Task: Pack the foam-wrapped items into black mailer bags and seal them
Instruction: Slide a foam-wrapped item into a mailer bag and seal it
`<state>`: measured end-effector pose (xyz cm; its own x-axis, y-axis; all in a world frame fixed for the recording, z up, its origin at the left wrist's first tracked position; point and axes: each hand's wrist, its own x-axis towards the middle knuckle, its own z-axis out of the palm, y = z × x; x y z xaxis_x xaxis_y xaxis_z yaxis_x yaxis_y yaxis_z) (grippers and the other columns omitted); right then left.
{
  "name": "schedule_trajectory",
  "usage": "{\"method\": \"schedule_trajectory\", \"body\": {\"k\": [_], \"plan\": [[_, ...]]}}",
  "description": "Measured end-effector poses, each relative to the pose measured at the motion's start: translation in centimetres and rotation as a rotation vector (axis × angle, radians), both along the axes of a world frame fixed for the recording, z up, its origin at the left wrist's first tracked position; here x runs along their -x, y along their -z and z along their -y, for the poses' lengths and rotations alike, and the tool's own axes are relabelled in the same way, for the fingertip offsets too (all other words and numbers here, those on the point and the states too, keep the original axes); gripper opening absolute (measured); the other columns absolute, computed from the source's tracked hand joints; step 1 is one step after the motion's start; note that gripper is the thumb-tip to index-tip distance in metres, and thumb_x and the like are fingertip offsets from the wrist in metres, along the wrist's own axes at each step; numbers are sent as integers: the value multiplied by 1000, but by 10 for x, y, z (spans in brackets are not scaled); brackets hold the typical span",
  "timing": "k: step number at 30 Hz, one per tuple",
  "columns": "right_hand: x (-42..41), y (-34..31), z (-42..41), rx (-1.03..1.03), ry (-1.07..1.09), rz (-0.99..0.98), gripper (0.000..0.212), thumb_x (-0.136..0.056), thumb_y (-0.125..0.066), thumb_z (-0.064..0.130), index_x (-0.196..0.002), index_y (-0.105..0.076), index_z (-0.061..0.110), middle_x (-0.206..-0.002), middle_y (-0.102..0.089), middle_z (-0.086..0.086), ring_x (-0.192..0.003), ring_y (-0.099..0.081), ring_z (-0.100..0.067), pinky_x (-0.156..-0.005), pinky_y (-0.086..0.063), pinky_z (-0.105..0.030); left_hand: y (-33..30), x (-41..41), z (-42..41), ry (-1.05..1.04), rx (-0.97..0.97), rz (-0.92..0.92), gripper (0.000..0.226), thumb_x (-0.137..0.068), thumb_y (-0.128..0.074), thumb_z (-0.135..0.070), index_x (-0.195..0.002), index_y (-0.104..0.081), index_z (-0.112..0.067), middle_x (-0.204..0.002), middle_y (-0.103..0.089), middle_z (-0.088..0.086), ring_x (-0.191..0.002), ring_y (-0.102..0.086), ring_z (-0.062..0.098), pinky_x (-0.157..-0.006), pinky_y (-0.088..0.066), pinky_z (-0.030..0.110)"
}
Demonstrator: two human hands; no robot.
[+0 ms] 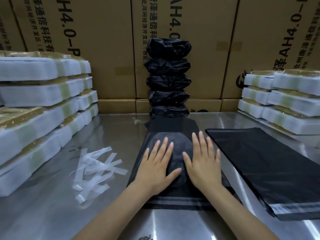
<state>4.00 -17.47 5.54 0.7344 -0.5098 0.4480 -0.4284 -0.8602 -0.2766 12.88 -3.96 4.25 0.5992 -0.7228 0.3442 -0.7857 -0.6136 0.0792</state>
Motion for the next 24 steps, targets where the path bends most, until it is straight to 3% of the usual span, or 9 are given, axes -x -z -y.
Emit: {"method": "schedule_trajectory", "body": {"k": [6,11,13,15,17,19,21,24], "plan": [[-6,29,25,-199,67,-164,67,-99,-15,54,-152,11,24,-161,11,6,-148,9,-17,-118,-3,-46,21,-29,-10,60,-18,-120,73,-87,-17,-72,-148,7,-40,-145,34,-23,-141,25,4,-112,13,29],[-1,28,29,-236,128,-190,67,-99,-14,54,-153,7,20,-162,7,3,-148,5,-20,-118,-4,-46,20,-29,-20,96,-54,-180,103,-62,-15,-93,-149,5,-40,-149,29,-23,-137,27,-2,-114,10,28],[-1,24,28,-191,144,-127,66,-100,-17,52,-154,-1,17,-162,-1,0,-148,1,-21,-118,-6,-48,15,-29,-22,101,-53,-199,108,-60,-18,-94,-150,3,-38,-150,27,-23,-139,24,-1,-116,7,30],[-1,19,25,-75,107,24,60,-100,-30,45,-150,-22,12,-157,-21,-4,-146,-13,-23,-117,-11,-49,12,-27,-24,93,-57,-190,107,-61,-21,-93,-151,-2,-37,-153,21,-22,-142,18,1,-118,5,32],[-1,13,16,59,-50,187,45,-95,-50,35,-135,-47,14,-139,-45,-3,-134,-36,-24,-113,-21,-48,9,-23,-24,85,-49,-137,102,-67,-28,-89,-151,-12,-34,-158,6,-17,-145,4,6,-120,-1,35],[-3,10,4,185,-240,238,34,-87,-57,33,-118,-60,18,-120,-57,2,-120,-51,-21,-109,-31,-46,4,-20,-20,119,2,-37,90,-74,-41,-76,-149,-25,-28,-154,-20,-11,-142,-18,10,-118,-15,35],[-7,9,-8,205,-398,151,40,-83,-52,43,-117,-60,23,-116,-59,8,-117,-52,-15,-110,-31,-44,-3,-17,-12,190,56,37,72,-73,-49,-53,-138,-41,-24,-140,-40,-9,-129,-38,13,-109,-29,29],[-13,12,-10,57,-464,35,63,-79,-49,58,-134,-46,28,-133,-49,14,-130,-37,-7,-118,-19,-42,-5,-15,-5,220,42,20,66,-71,-50,-39,-135,-43,-23,-136,-43,-10,-123,-43,13,-104,-33,27]]}}
